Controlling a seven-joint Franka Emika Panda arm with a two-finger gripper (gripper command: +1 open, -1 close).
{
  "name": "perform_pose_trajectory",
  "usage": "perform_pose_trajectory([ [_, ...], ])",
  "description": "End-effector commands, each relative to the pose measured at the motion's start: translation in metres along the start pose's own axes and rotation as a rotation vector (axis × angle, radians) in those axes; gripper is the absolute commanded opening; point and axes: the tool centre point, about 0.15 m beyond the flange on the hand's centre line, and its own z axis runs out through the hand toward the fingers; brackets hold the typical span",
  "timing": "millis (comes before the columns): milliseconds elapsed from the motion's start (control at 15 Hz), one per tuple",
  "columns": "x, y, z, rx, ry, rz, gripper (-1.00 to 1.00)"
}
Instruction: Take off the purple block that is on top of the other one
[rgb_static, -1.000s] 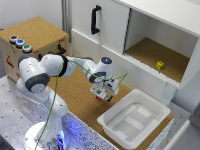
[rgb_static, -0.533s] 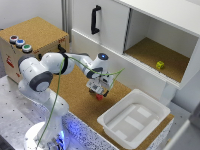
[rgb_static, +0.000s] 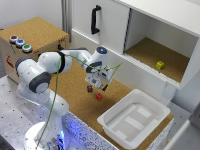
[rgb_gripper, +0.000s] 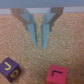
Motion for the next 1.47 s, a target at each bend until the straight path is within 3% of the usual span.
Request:
perform_pose_trajectory([
  [0, -0.017, 0.015, -0.011, -0.074, -0.029, -0.020, 1.00],
  [867, -0.022, 0.017, -0.009, -0.094, -0.023, -0.025, 1.00],
  [933, -0.012, 0.017, -0.005, -0.052, -0.028, -0.016, 1.00],
  [1400, -0.051, 0.006, 0.031, -0.067, -0.024, 0.020, 1.00],
])
